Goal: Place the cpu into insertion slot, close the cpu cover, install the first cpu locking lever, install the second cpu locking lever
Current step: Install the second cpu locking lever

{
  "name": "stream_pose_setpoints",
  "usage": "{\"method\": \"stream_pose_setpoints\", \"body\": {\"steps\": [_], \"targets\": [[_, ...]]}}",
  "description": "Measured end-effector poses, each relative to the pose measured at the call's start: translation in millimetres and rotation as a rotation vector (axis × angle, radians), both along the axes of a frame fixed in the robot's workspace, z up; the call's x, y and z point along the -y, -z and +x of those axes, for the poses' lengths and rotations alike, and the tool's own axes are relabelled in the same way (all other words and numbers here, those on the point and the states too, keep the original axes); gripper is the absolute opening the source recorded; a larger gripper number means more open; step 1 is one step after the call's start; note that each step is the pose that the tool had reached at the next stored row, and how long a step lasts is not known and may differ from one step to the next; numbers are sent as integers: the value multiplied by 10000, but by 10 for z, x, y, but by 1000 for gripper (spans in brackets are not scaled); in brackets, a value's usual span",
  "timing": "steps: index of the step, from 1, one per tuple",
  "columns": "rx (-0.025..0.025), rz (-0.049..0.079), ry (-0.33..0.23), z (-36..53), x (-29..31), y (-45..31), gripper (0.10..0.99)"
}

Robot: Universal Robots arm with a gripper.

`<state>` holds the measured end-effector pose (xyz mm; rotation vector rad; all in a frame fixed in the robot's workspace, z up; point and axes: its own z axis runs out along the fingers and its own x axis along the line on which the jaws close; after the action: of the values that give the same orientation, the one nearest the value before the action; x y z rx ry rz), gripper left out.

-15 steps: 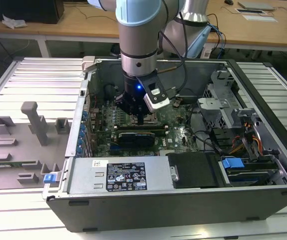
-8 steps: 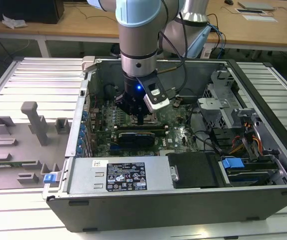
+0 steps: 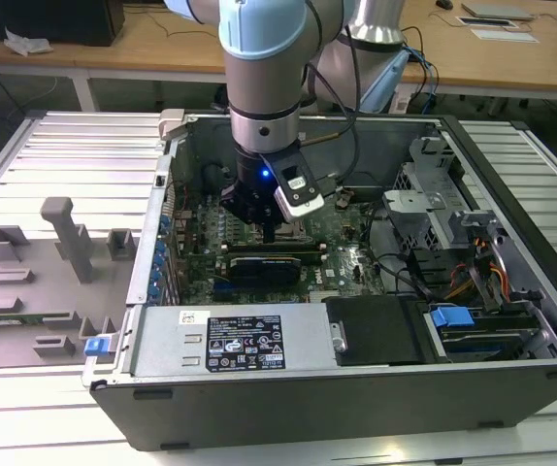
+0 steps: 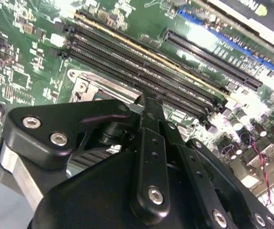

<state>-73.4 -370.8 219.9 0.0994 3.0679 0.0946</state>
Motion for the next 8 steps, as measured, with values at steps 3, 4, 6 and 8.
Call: {"method": "stream_pose_setpoints", "body": {"steps": [3,4,6,8], "targets": [[0,317,2,-16,19,13,106],[0,410,3,-18,39,17,106],[0,622,1,-26,72,31,106],[1,745,4,-38,86,34,106]]}}
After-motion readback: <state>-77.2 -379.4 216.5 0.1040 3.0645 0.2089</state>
